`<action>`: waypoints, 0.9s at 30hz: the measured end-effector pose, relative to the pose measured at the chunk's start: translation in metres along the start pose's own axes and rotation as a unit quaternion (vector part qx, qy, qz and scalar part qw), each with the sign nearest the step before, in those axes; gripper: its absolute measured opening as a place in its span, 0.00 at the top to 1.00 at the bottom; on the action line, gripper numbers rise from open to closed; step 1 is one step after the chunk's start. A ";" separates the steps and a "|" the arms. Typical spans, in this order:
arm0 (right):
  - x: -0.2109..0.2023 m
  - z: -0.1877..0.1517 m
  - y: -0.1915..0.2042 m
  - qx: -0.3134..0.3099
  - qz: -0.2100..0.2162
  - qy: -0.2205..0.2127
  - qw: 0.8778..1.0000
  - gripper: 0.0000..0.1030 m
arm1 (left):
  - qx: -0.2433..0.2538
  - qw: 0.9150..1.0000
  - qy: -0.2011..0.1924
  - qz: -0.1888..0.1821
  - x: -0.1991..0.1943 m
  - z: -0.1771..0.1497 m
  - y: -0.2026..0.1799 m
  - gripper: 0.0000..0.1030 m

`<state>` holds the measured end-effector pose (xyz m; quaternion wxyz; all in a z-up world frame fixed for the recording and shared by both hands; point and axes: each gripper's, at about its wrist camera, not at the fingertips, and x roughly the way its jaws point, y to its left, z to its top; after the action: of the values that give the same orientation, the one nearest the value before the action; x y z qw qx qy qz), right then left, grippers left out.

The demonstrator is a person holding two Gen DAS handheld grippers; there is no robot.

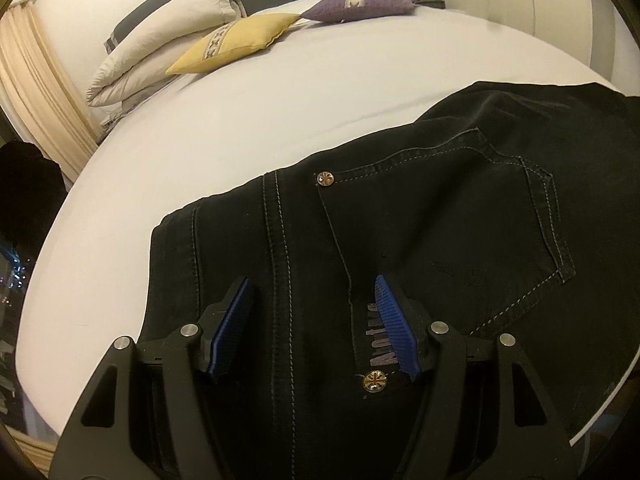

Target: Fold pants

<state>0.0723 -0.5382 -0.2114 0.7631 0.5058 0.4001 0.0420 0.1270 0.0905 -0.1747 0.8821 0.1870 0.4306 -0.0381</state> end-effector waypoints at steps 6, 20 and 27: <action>-0.104 0.004 -0.055 0.056 -0.063 -0.079 0.993 1.00 | 0.006 1.000 0.015 0.015 0.001 0.011 -0.003 0.39; -0.098 0.011 -0.062 0.059 -0.019 -0.029 0.998 0.97 | 0.025 0.999 -0.014 0.015 -0.054 0.051 -0.078 0.39; -0.215 0.012 -0.107 0.114 -0.032 -0.151 0.982 0.56 | 0.032 0.999 -0.023 -0.033 -0.061 0.058 -0.122 0.39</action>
<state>-0.1017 -0.6998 -0.1728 0.7531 0.5768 0.2987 -0.1048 0.1037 -0.0495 -0.1315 0.8836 0.1997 0.4148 -0.0857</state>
